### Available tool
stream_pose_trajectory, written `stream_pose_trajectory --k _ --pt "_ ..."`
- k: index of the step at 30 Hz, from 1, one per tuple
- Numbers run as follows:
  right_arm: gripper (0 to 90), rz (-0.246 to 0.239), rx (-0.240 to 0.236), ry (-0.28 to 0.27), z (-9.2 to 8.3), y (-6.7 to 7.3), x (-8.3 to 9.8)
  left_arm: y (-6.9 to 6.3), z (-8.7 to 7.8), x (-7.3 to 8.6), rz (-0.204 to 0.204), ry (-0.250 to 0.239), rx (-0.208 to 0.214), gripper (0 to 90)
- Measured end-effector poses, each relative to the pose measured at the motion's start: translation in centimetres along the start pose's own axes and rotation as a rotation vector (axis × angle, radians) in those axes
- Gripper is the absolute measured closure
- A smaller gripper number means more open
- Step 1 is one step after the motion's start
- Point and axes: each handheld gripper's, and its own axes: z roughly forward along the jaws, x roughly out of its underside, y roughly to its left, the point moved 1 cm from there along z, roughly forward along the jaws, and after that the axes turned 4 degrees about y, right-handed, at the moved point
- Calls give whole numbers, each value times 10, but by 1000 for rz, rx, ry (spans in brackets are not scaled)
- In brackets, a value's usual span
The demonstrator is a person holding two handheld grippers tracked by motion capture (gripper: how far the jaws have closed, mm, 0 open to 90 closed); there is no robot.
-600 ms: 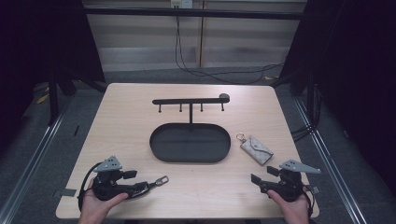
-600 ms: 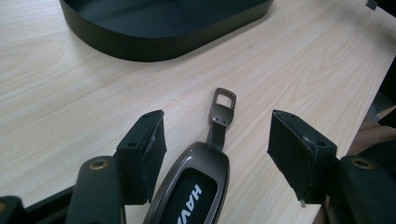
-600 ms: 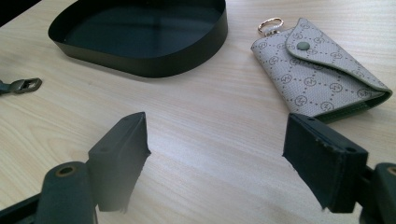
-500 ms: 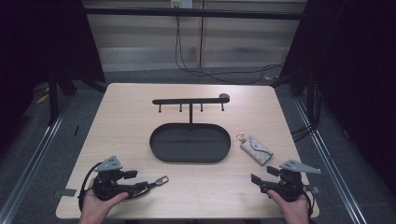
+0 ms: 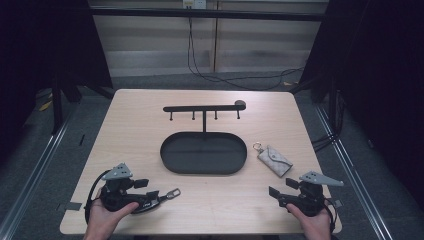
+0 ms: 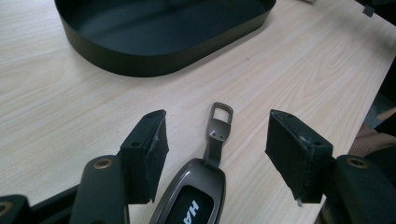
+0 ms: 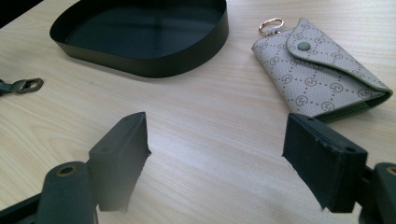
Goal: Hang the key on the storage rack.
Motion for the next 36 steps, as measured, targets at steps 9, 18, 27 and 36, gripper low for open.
stream_pose_trajectory --k 9,18,27,36 --pt "220 0 -4 6 2 0 0 -7 9 -19 66 107 -63 380" --pt "224 -8 -12 8 1 1 0 -12 33 -40 140 300 -41 388" --pt "232 -3 -16 15 2 0 0 -13 48 -53 162 406 -50 388" --pt "234 -4 -24 23 3 1 0 -13 60 -59 168 482 -63 406"
